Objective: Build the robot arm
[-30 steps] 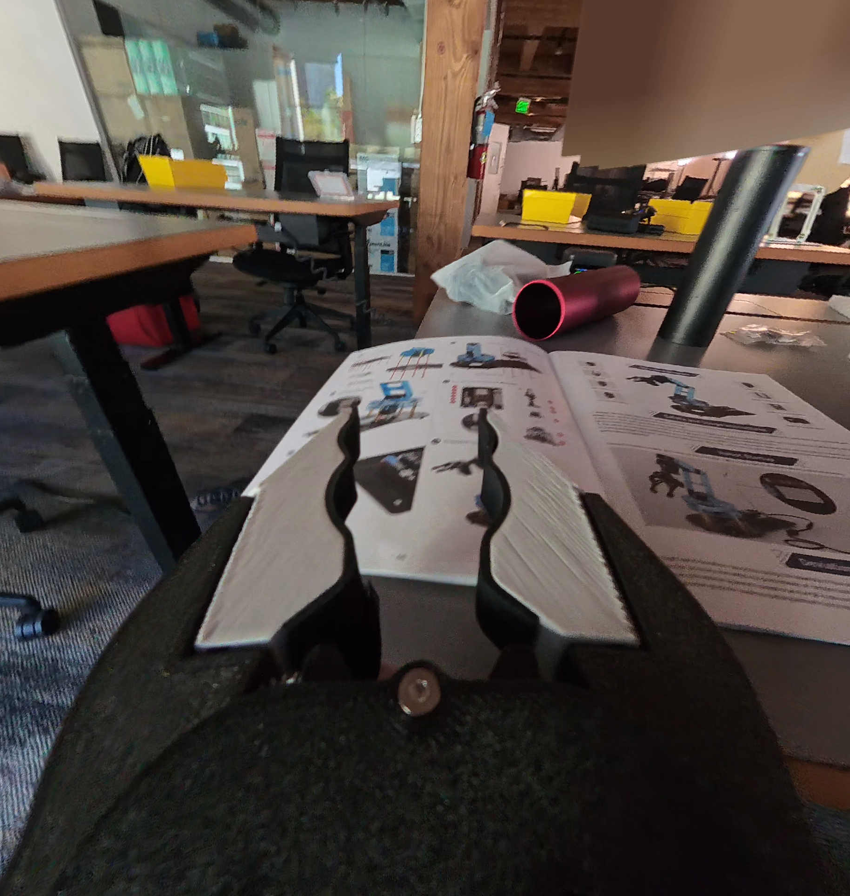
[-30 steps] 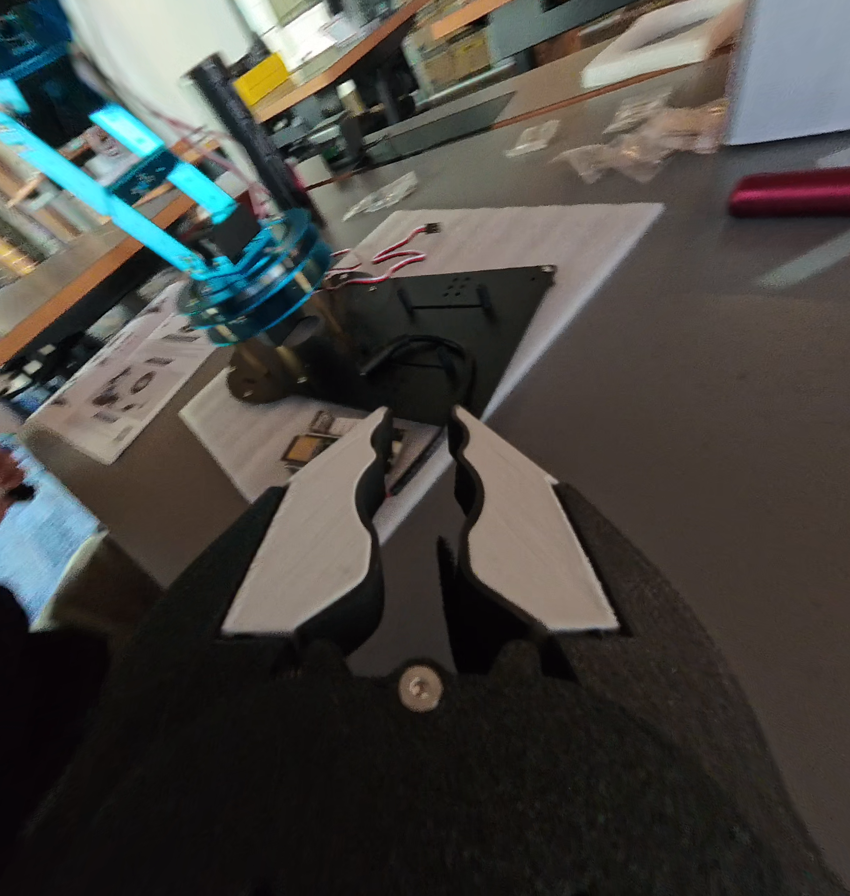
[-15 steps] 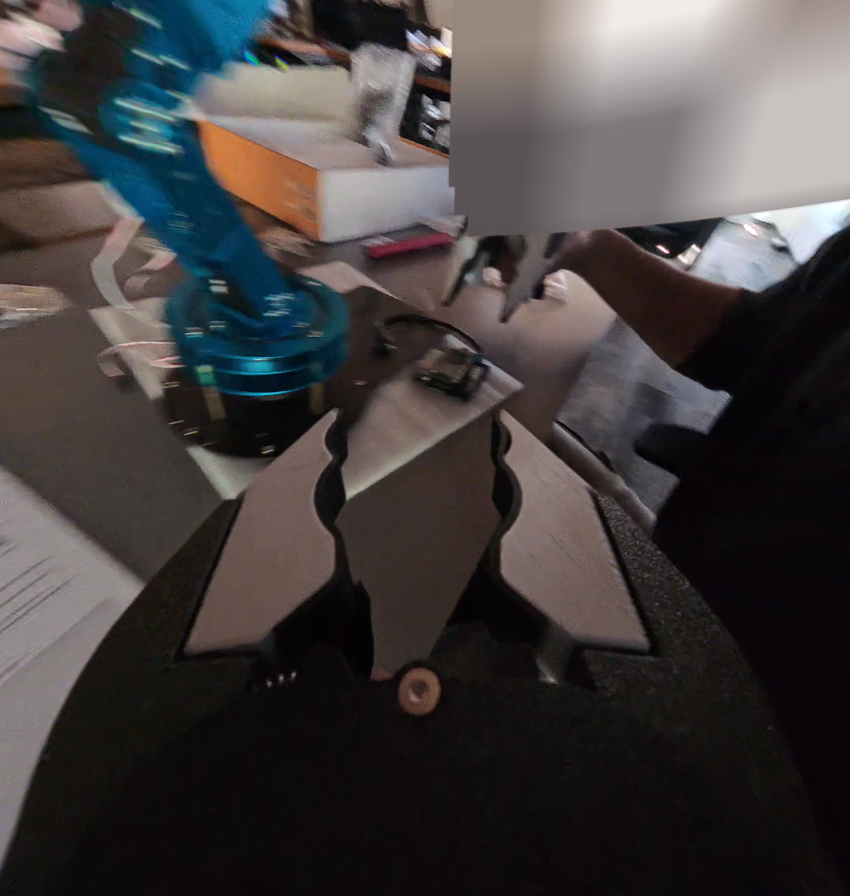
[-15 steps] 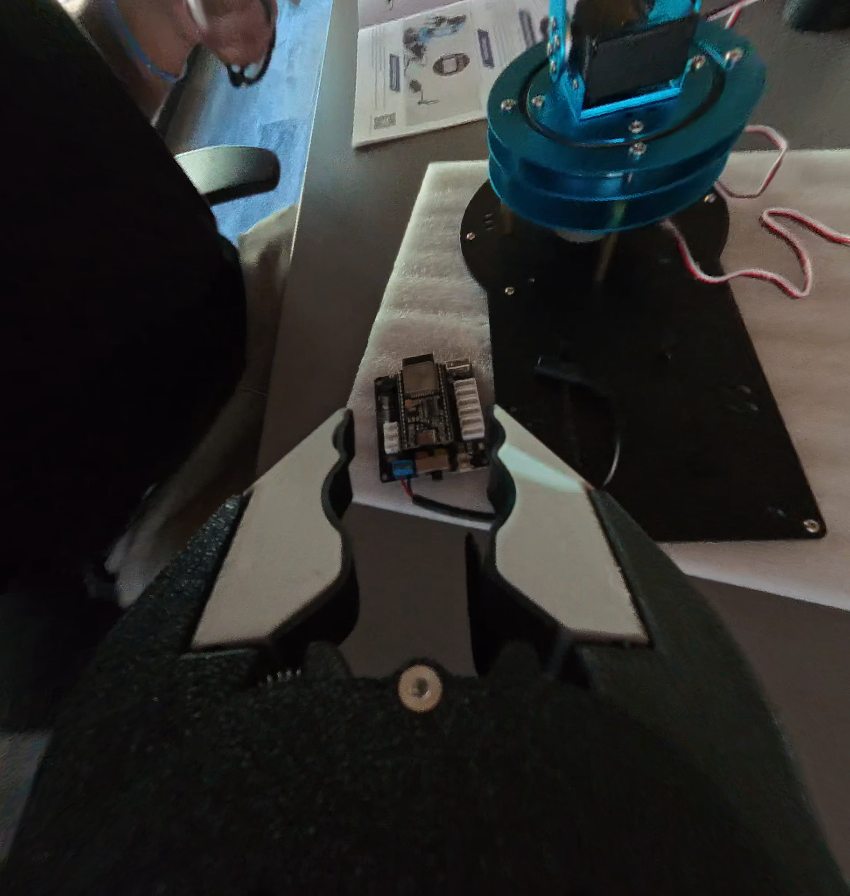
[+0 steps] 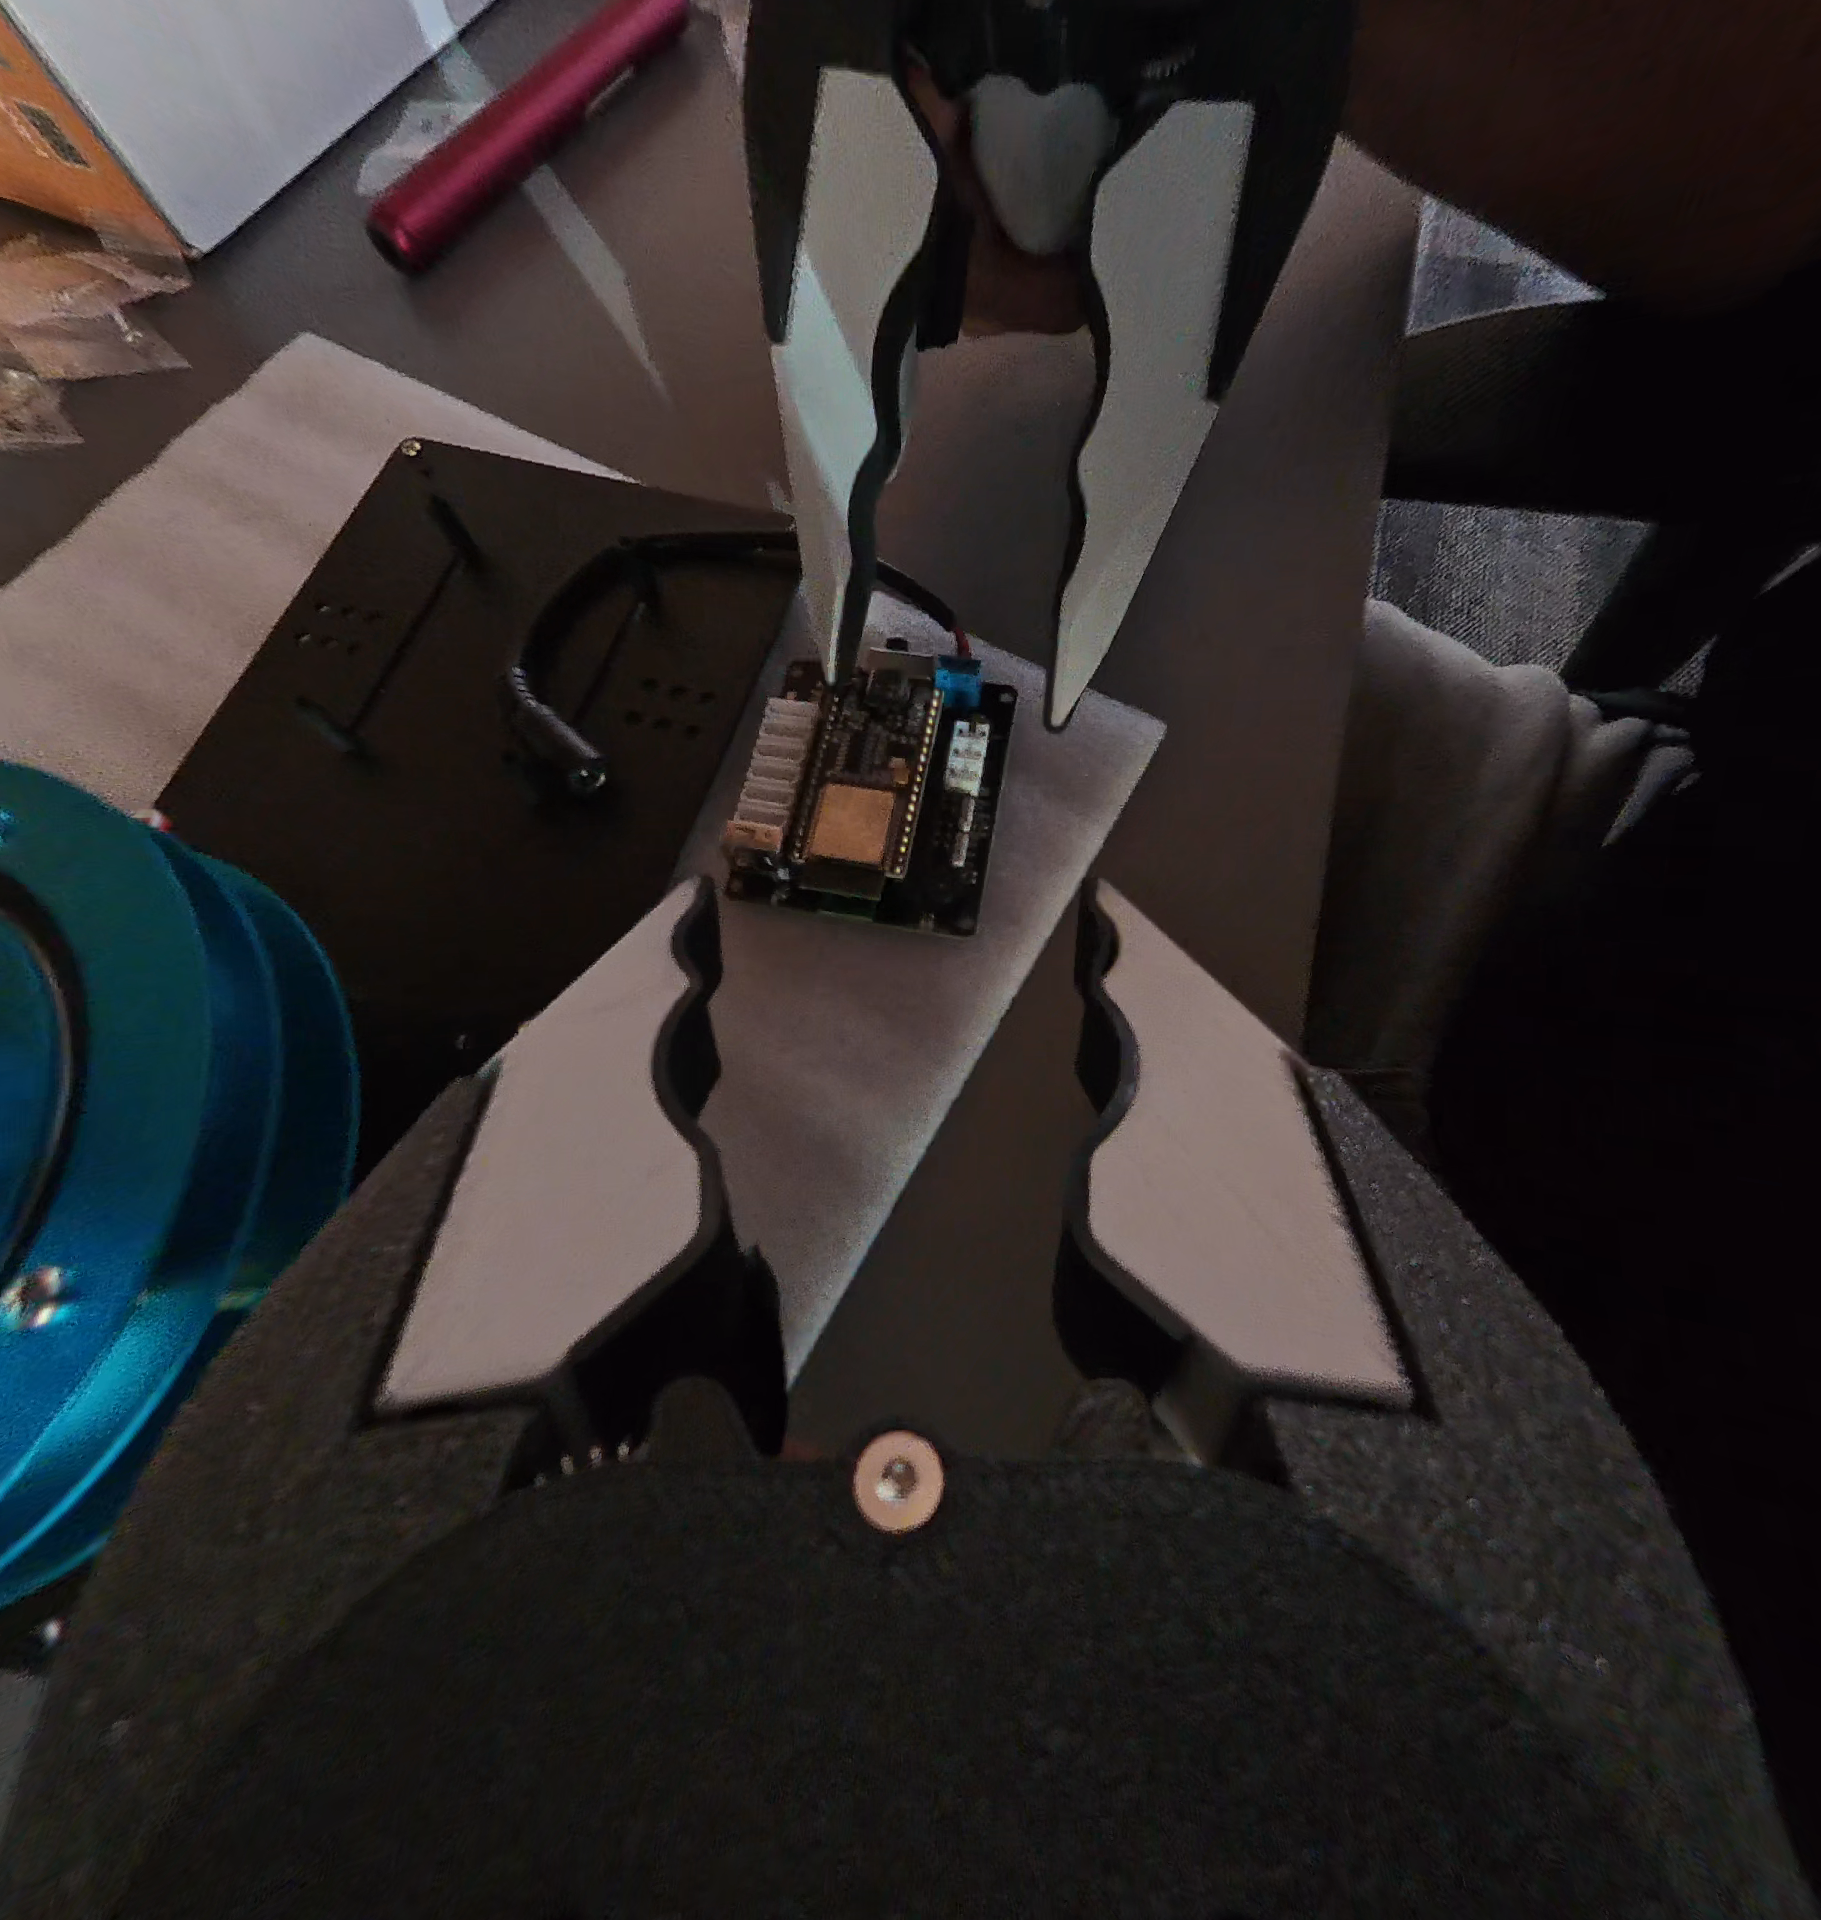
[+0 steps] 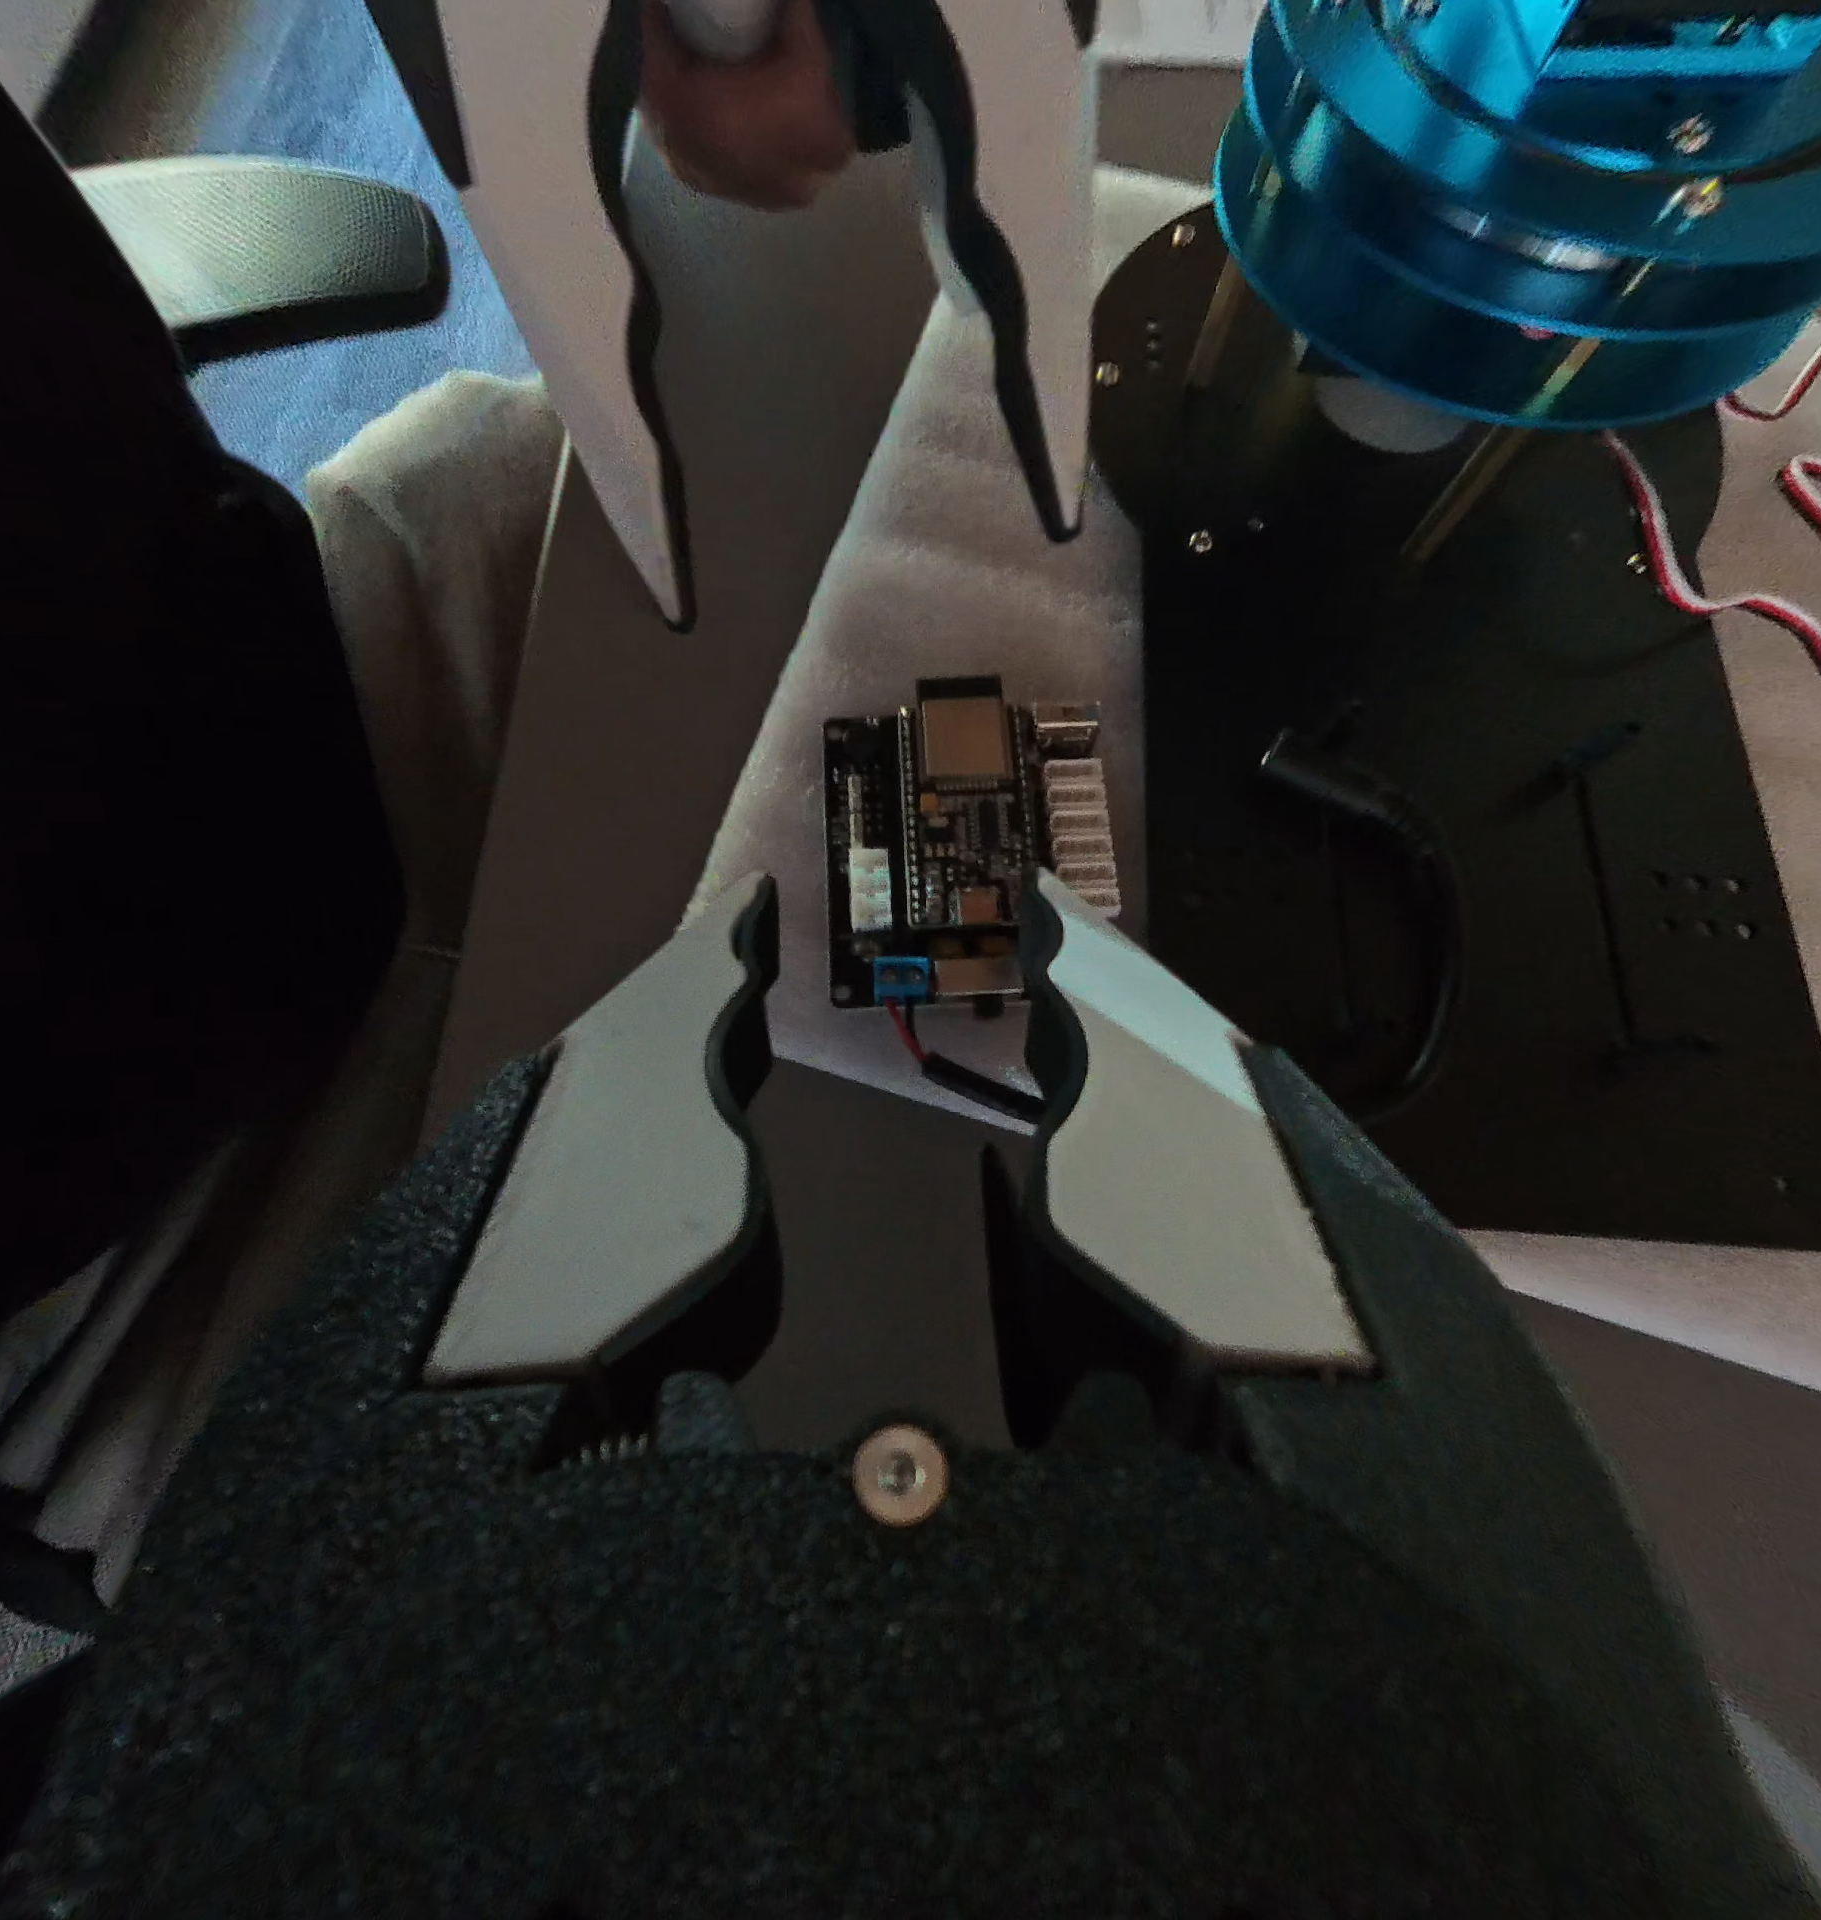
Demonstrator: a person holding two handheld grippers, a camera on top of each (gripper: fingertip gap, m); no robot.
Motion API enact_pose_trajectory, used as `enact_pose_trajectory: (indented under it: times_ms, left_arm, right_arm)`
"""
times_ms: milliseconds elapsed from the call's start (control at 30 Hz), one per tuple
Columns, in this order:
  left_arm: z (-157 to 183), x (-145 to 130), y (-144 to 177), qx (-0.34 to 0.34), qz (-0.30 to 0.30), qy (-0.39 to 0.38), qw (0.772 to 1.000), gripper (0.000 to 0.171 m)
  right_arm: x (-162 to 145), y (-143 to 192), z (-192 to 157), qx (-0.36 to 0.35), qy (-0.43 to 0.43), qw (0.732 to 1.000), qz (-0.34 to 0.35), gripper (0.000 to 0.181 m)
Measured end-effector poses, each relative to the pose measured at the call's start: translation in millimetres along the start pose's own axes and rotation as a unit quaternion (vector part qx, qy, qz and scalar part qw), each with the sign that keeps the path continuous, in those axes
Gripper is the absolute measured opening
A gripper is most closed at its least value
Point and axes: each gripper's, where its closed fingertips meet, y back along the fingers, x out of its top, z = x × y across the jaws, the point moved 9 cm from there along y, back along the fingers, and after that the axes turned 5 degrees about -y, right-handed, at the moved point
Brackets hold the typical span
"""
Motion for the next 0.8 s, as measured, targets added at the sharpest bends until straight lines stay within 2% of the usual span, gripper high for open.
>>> enact_pose_trajectory:
  times_ms: [200,400,433,500,533,667,800]
  left_arm:
    - [-10.4,-1.8,-12.8,0.017,-0.032,0.004,0.999,0.053]
    - [-8.0,-5.7,-16.1,-0.023,-0.032,-0.009,0.999,0.052]
    - [-7.4,-5.7,-17.5,-0.032,-0.031,-0.009,0.999,0.054]
    - [-8.9,-6.0,-20.7,-0.025,-0.036,-0.011,0.999,0.079]
    - [-11.0,-6.1,-21.8,-0.013,-0.037,-0.014,0.999,0.081]
    - [-13.2,-8.3,-26.7,-0.026,-0.042,-0.014,0.999,0.084]
    - [-15.2,-6.6,-32.8,-0.037,-0.047,-0.014,0.998,0.08]
  right_arm:
    - [-0.9,-2.1,12.7,0.01,-0.009,1.0,0.003,0.039]
    - [-2.3,-5.2,12.8,0.019,-0.01,1.0,-0.011,0.037]
    - [-2.6,-5.1,11.8,0.018,-0.007,1.0,-0.014,0.038]
    - [-3.1,-2.9,10.5,-0.001,0.0,1.0,-0.019,0.048]
    - [-3.3,-0.8,11.0,-0.02,0.001,1.0,-0.019,0.054]
    - [-5.0,1.7,9.4,-0.029,-0.019,0.999,-0.026,0.071]
    - [-6.7,-3.4,10.0,-0.036,-0.009,0.999,-0.038,0.066]
